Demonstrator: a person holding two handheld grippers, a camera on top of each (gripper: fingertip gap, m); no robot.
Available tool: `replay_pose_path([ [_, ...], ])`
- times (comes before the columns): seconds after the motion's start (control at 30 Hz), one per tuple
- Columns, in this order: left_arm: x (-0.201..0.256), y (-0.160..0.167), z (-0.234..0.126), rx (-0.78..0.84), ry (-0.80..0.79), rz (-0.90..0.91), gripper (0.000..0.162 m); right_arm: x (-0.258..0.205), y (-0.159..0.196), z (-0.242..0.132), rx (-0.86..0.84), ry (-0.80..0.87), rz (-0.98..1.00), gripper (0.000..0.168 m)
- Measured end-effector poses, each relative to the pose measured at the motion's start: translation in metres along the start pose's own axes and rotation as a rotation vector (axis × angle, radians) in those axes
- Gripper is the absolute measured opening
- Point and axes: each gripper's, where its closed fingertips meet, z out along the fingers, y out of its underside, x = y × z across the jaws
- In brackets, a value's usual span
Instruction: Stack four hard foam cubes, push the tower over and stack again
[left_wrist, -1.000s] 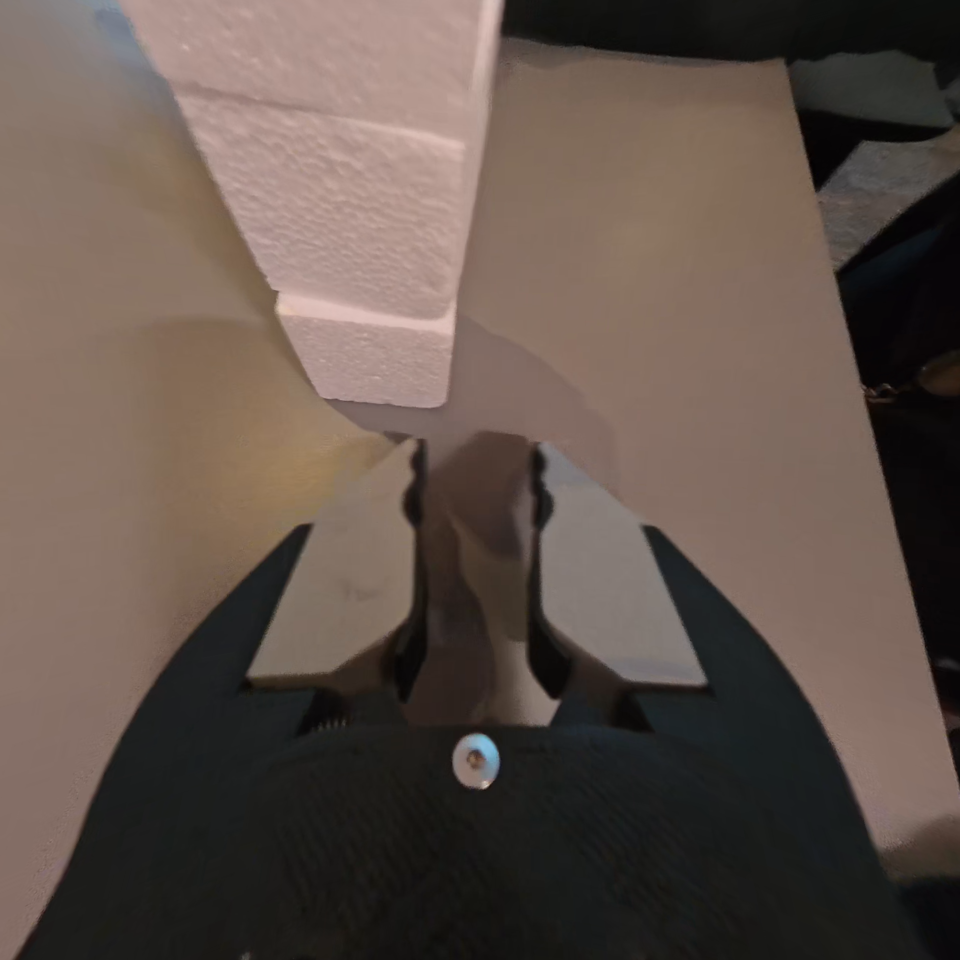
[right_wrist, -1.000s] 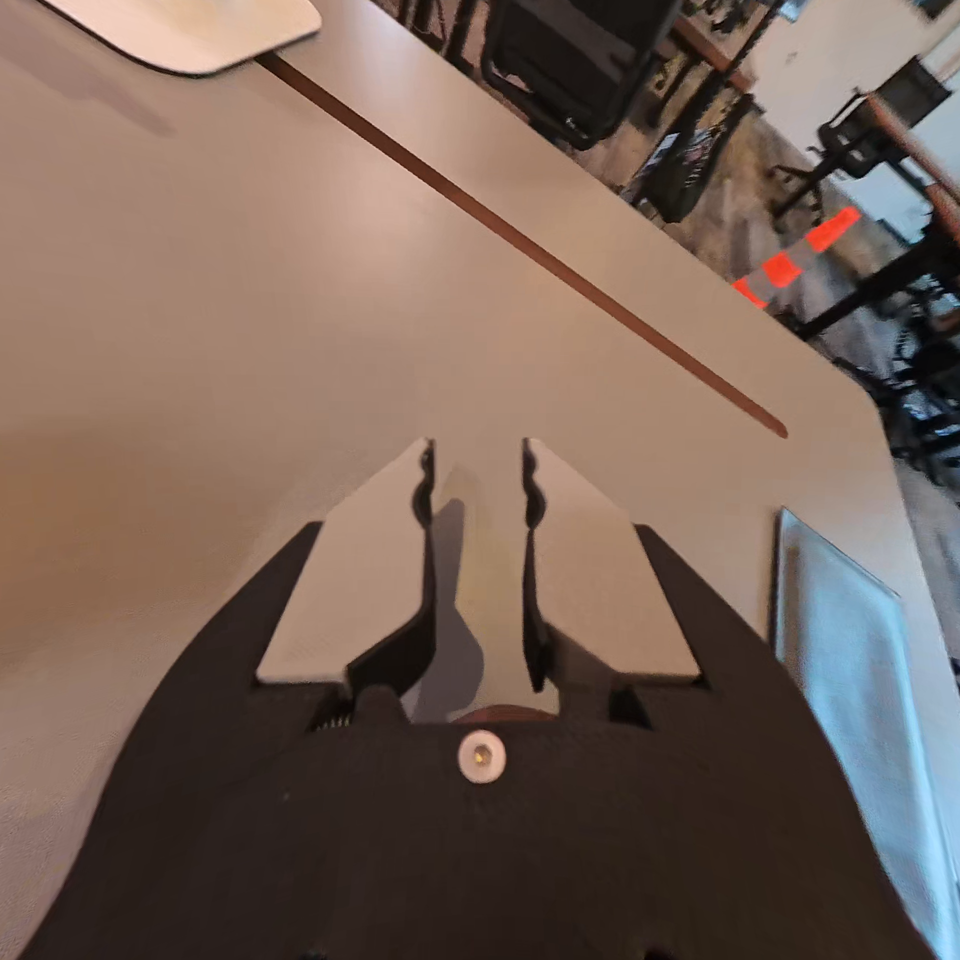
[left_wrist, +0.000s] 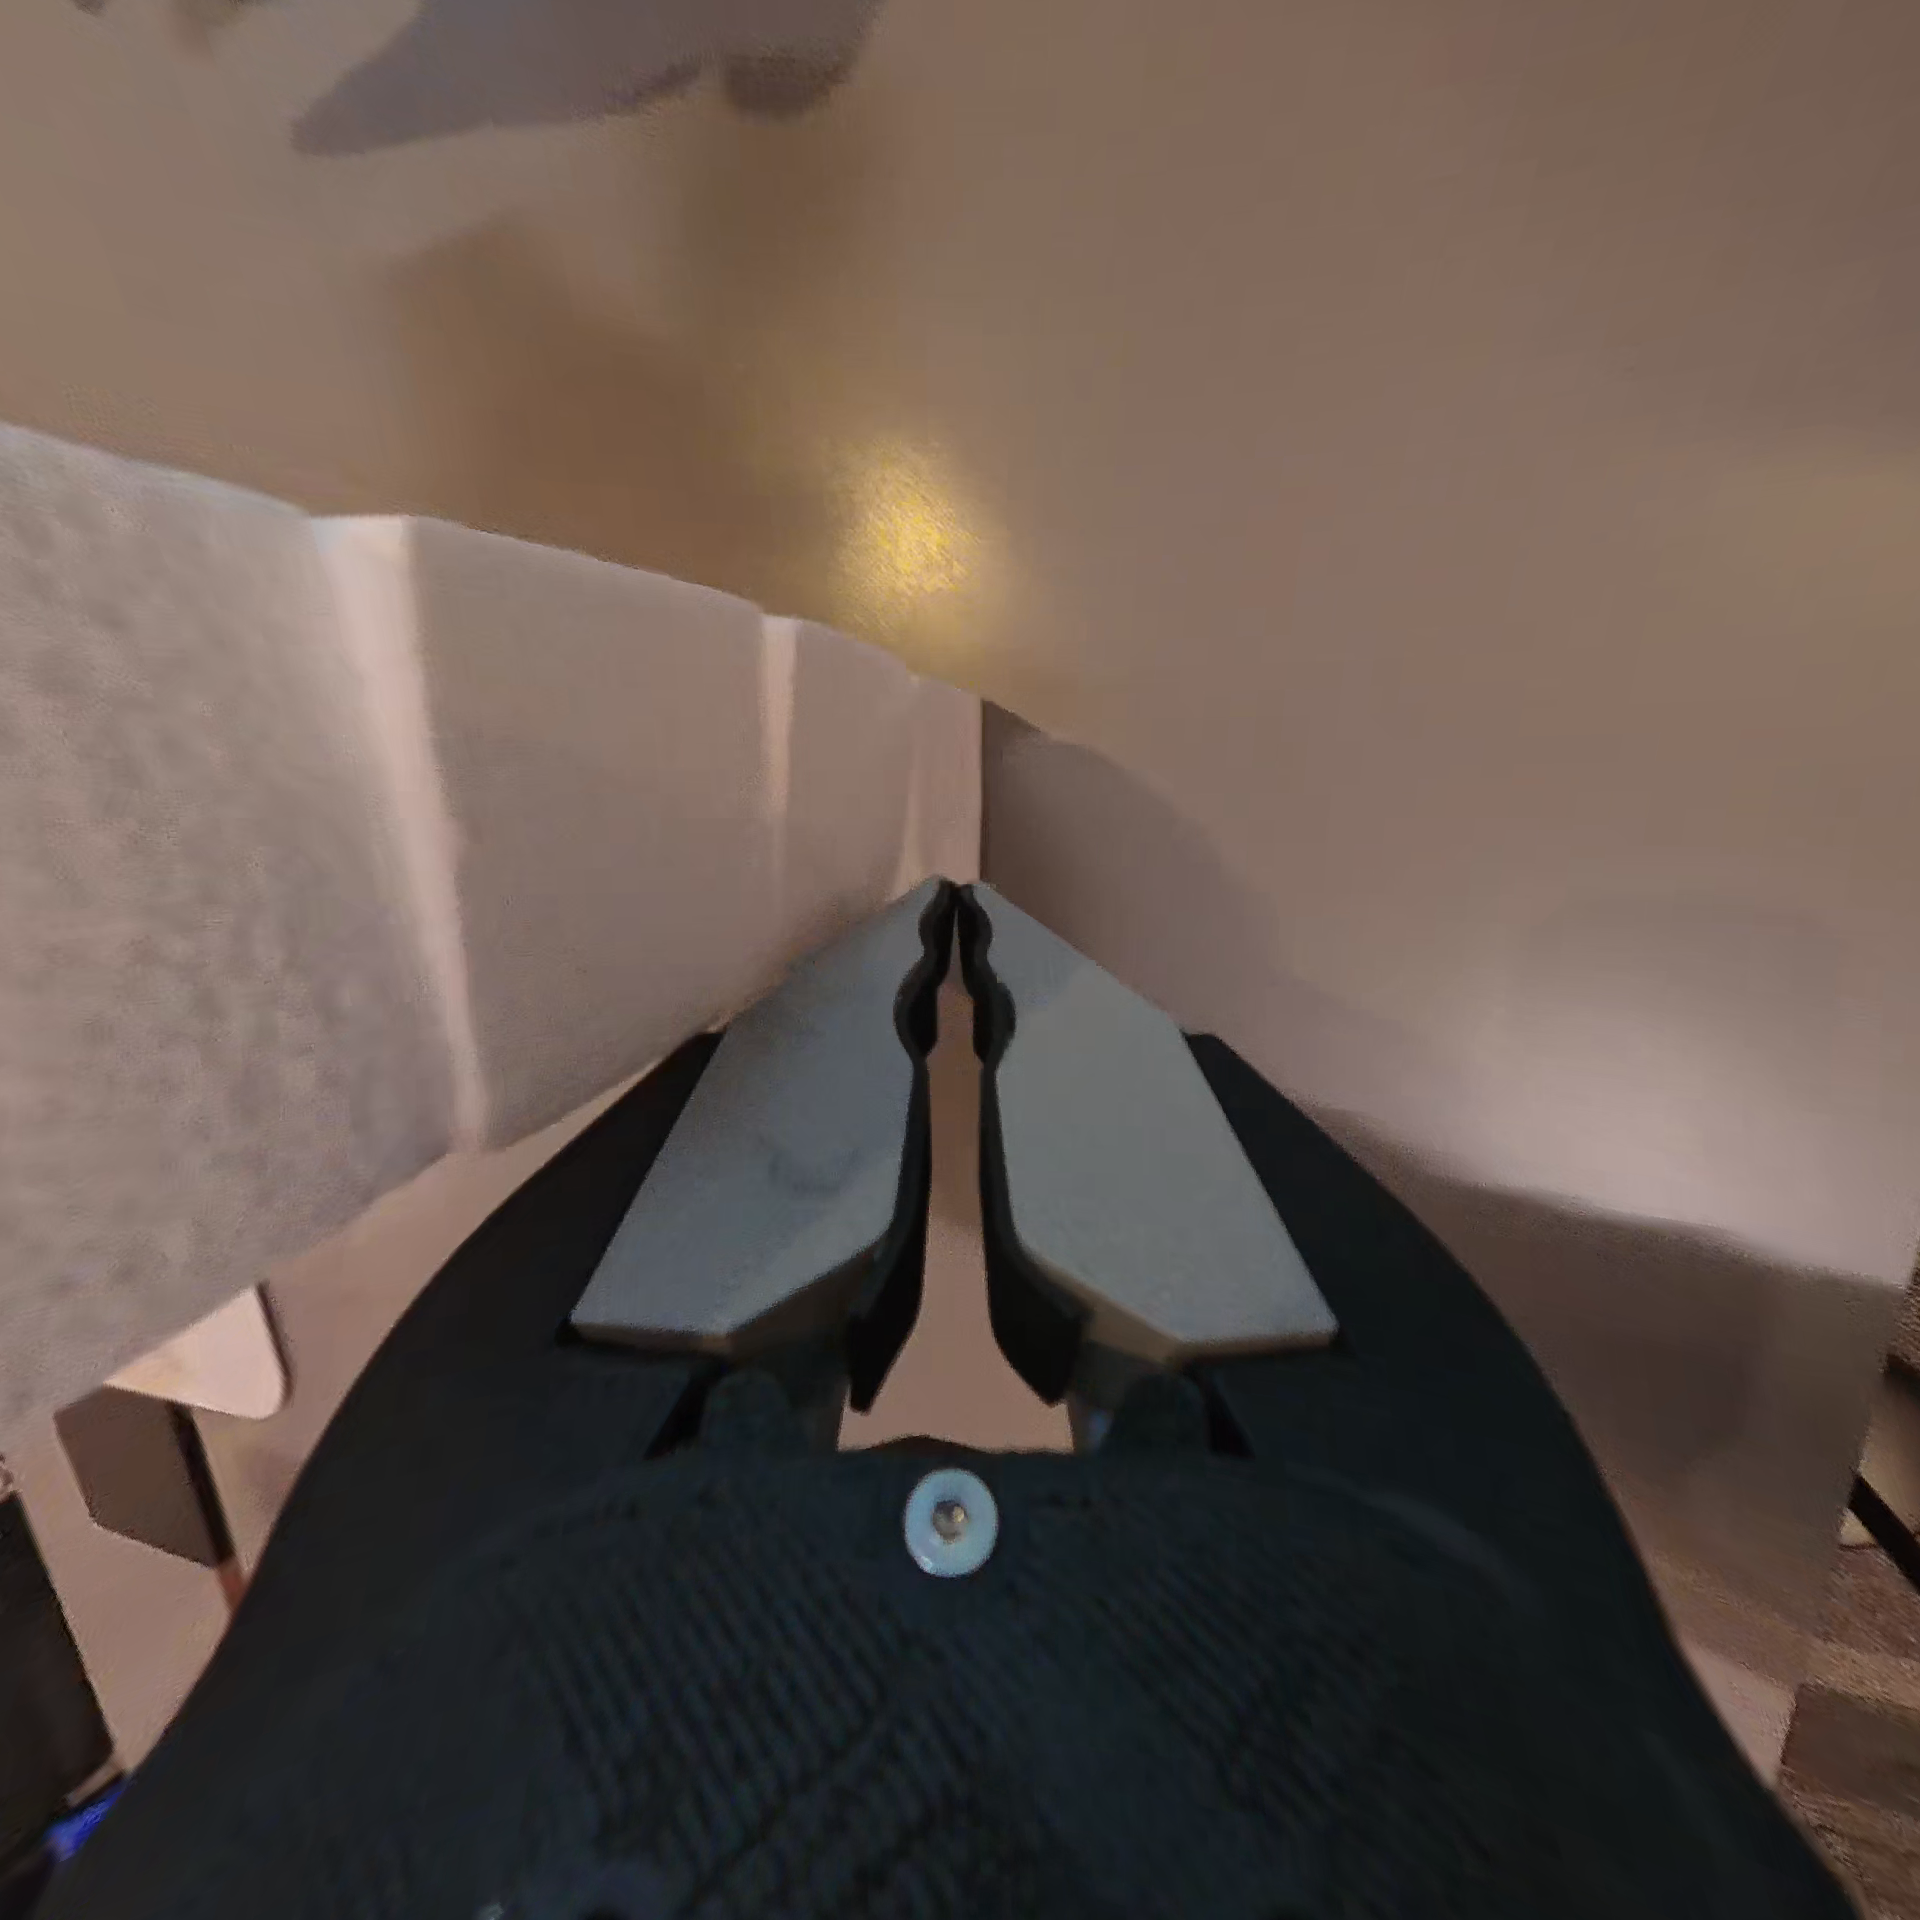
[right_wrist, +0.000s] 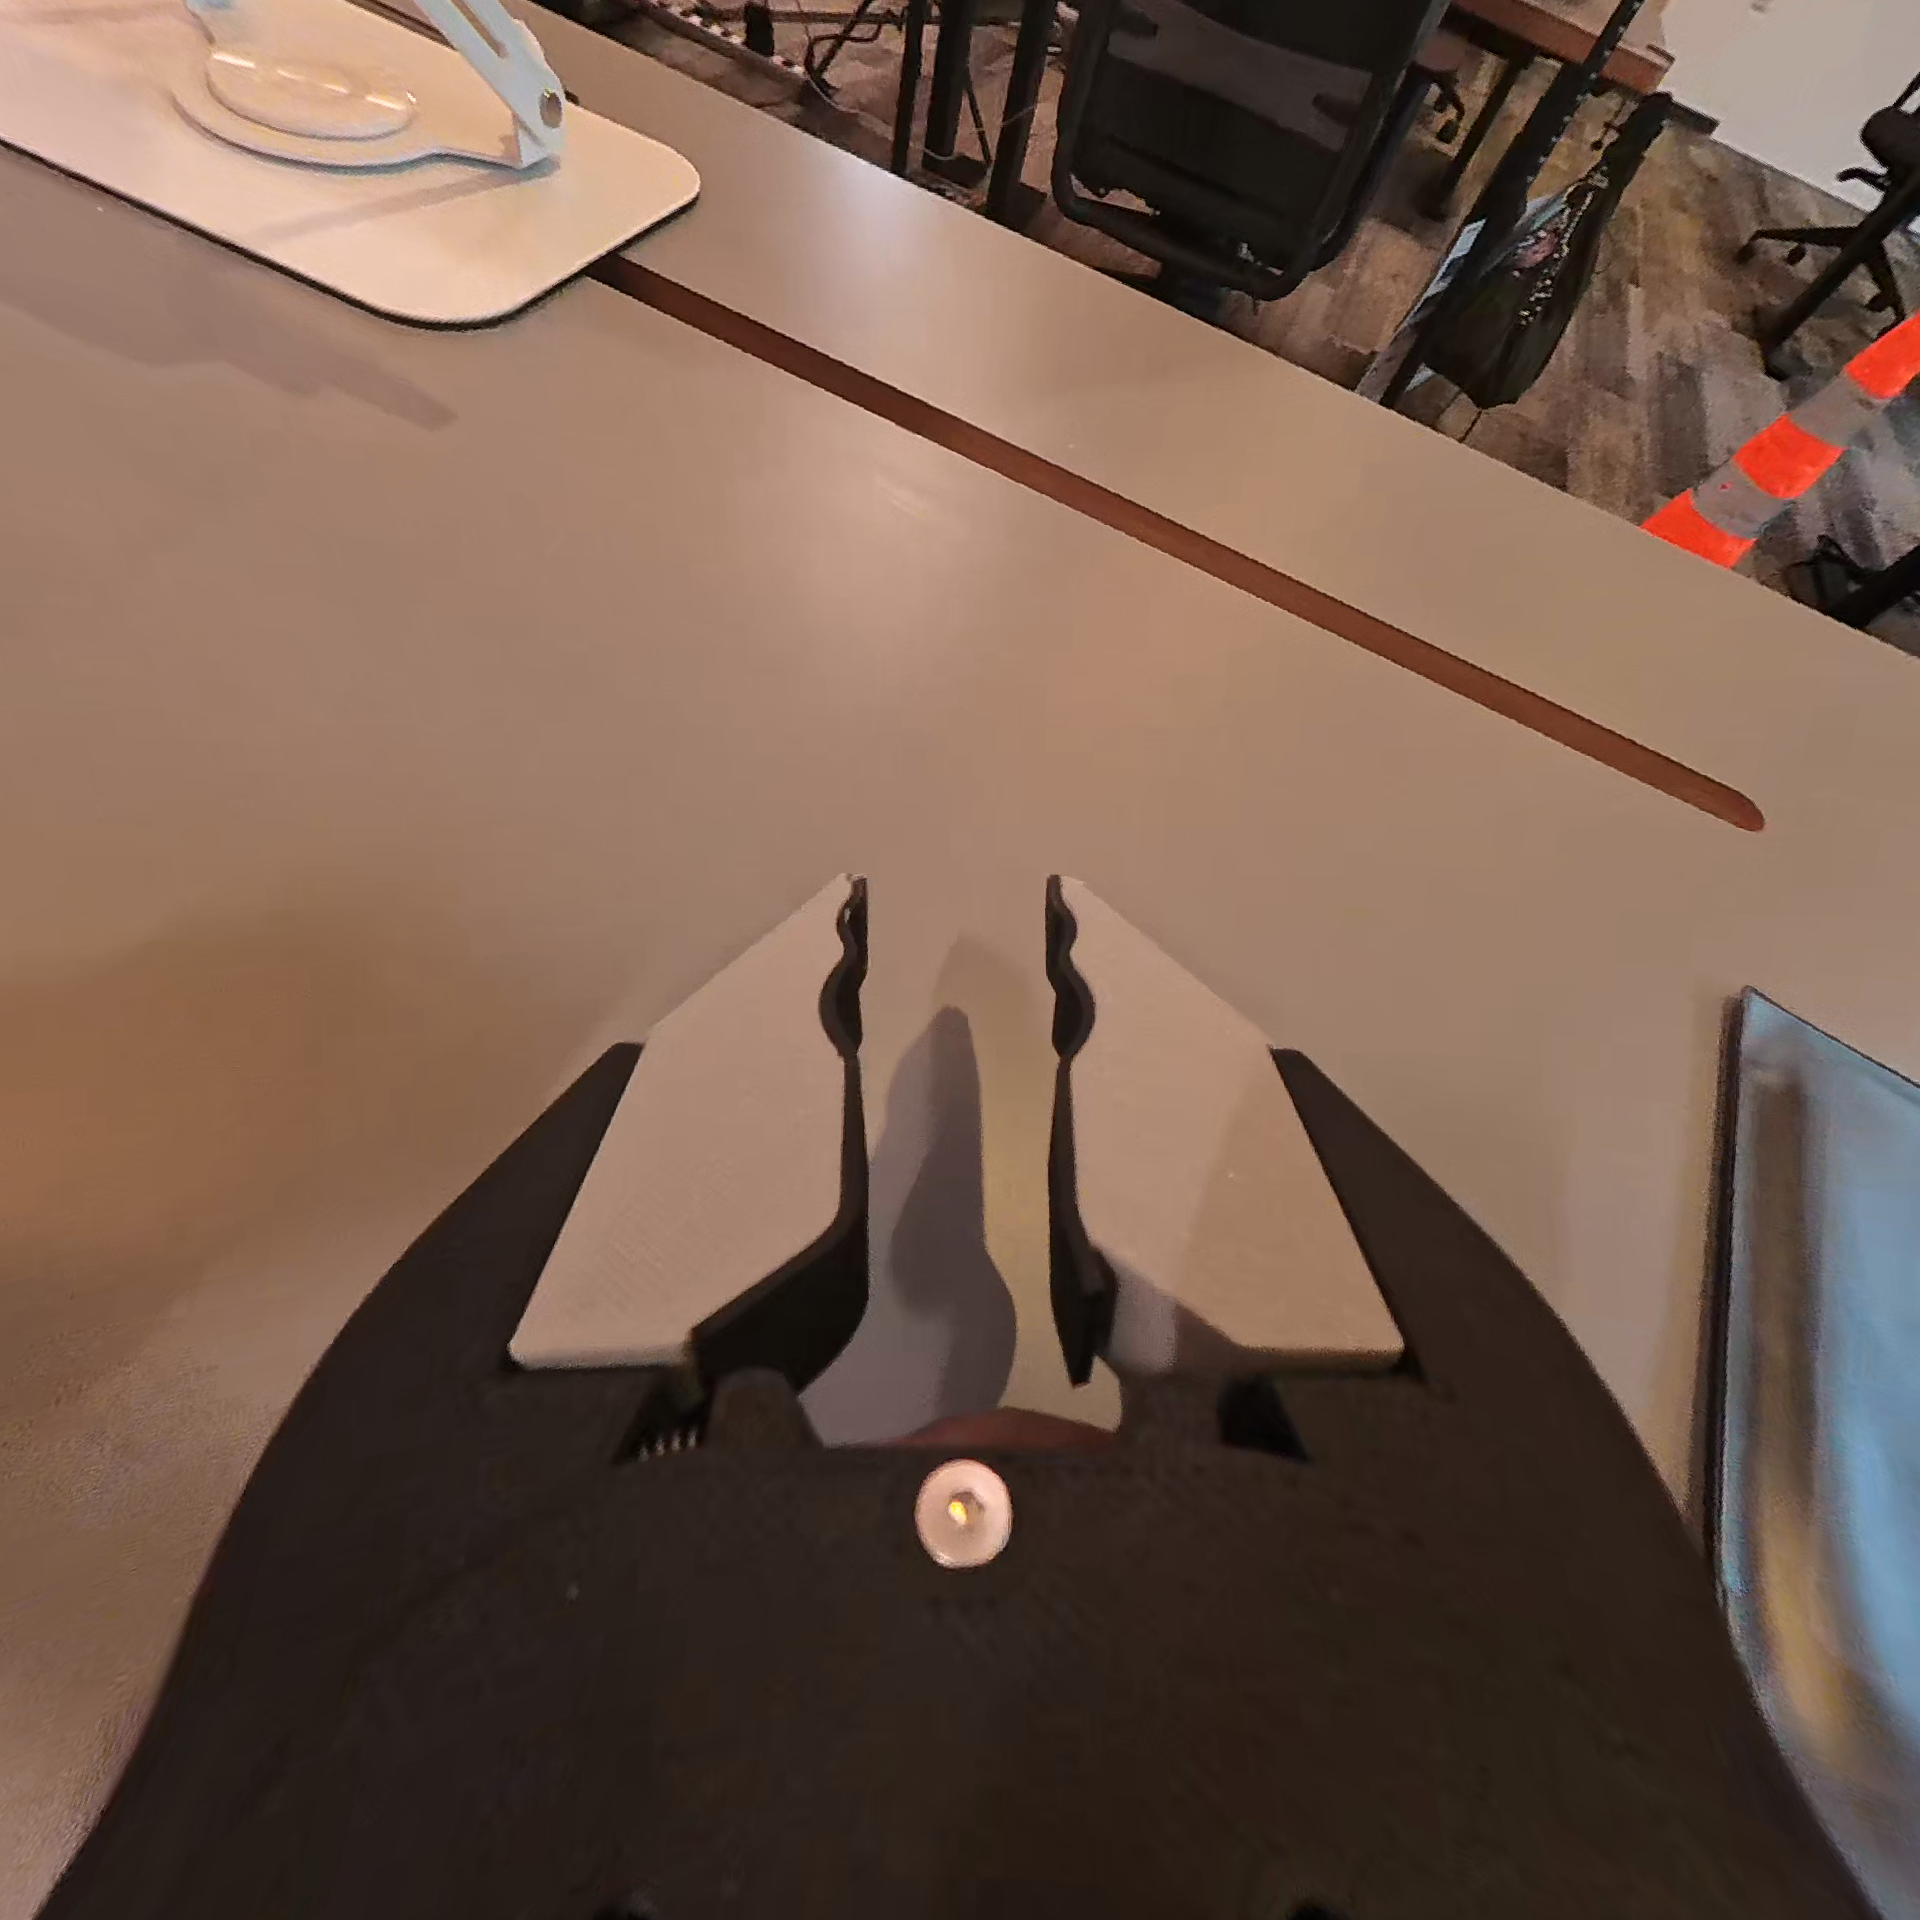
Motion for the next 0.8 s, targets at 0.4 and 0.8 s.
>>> replay_pose_path([
  [0.4,-0.070,-0.070,0.008,0.075,-0.089,0.035,0.000,0.052,-0.023,-0.045,0.061,0.118,-0.110,0.026],
  [0.8,-0.059,-0.051,-0.002,0.366,-0.114,-0.175,0.005,0.059,0.018,-0.022,-0.064,0.000,0.025,0.037],
])
